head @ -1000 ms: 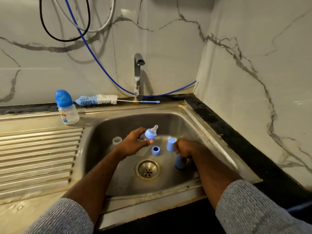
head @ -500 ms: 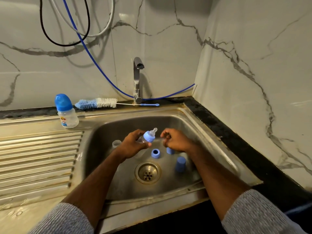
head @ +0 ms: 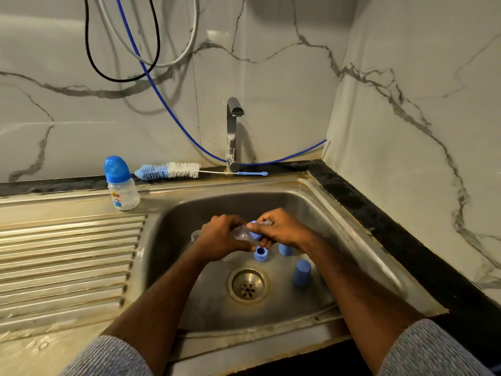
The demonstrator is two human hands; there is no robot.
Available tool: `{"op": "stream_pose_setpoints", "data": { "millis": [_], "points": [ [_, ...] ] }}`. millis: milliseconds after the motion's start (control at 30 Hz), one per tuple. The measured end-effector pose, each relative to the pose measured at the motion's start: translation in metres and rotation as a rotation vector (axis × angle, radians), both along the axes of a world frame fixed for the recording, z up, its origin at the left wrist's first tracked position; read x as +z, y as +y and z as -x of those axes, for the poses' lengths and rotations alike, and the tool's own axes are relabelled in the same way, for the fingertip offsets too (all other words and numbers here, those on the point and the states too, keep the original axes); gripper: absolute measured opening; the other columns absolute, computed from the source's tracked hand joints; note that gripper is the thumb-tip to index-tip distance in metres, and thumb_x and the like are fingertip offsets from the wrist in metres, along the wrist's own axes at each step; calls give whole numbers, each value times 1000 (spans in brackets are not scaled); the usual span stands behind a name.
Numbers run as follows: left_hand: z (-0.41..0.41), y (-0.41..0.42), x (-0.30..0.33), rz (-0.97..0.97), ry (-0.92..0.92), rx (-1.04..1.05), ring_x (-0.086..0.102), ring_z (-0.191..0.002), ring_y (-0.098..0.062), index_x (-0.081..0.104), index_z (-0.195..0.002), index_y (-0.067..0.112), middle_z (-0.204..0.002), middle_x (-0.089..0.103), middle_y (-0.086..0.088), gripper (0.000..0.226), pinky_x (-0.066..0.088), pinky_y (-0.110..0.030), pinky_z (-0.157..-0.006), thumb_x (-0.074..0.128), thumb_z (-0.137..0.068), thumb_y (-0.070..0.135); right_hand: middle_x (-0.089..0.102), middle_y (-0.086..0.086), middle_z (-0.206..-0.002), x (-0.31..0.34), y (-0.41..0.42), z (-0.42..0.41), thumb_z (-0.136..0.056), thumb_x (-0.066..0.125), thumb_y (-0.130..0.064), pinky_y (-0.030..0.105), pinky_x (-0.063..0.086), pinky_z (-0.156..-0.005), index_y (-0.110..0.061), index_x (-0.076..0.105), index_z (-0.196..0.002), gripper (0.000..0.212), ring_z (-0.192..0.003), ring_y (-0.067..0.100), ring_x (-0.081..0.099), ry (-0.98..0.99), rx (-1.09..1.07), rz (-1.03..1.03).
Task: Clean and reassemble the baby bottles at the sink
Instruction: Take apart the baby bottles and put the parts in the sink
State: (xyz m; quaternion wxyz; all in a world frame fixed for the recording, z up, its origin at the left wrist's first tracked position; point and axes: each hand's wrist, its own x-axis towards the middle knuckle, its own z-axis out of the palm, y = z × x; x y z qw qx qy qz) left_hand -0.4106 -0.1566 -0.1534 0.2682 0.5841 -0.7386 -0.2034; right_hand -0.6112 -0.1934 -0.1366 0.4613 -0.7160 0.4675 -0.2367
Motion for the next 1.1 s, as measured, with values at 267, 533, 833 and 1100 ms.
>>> {"op": "stream_pose_setpoints", "data": {
  "millis": [267, 533, 833, 1100],
  "points": [
    [-7, 6, 11, -111, 45, -97, 62, -74, -9, 66, -88, 27, -80, 65, 7, 33, 45, -21, -63, 87, -72, 46, 75, 5, -82, 4, 5, -4, -92, 72, -31, 31, 61, -73, -16, 70, -93, 15, -75, 16, 72, 49, 76, 68],
    [-31, 16, 20, -370, 371, -90, 74, -94, -29, 74, -107, 11, -96, 77, -10, 39, 59, -42, -88, 87, -76, 32, 67, -10, -123, 15, 19, 0, -79, 77, 2, 24, 55, -90, -25, 68, -122, 51, -117, 10, 63, -151, 276, 116],
    [-30, 10, 9, -316, 236, -119, 72, -89, -21, 70, -108, 17, -97, 75, -6, 45, 60, -38, -84, 92, -70, 27, 75, 6, -94, 6, 14, -5, -79, 85, -23, 45, 64, -73, -19, 70, -105, 30, -78, 19, 73, -42, 120, 5],
    [-33, 14, 9, -278, 163, -152, 65, -74, -11, 71, -105, 15, -85, 72, -1, 38, 55, -32, -71, 89, -74, 26, 71, -3, -109, 10, 19, -13, -73, 84, -5, 28, 58, -83, -19, 74, -98, 31, -103, 16, 68, -68, 221, 149]
  ]
}}
